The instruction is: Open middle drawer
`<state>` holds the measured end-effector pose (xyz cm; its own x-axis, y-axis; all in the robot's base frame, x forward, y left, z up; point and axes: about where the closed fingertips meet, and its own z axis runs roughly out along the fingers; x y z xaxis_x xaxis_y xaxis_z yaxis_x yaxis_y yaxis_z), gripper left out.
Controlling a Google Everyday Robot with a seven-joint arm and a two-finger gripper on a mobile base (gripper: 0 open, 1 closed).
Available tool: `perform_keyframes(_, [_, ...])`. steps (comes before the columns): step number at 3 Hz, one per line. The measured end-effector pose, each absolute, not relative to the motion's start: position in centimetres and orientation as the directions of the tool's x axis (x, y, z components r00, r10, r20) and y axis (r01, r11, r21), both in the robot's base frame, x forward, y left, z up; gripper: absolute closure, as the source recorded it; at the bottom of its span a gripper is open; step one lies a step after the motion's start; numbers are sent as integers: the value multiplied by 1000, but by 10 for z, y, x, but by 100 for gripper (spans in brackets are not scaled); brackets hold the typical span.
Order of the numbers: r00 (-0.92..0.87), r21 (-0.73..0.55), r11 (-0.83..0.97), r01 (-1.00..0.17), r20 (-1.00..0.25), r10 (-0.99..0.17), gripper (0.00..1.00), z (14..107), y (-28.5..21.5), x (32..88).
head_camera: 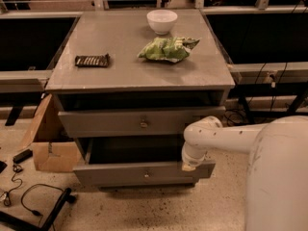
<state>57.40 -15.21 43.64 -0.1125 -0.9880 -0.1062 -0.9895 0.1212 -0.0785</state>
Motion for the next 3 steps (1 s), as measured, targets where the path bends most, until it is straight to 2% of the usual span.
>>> perform_keyframes(3, [-133, -49, 138, -989, -96, -986, 100, 438, -159, 557])
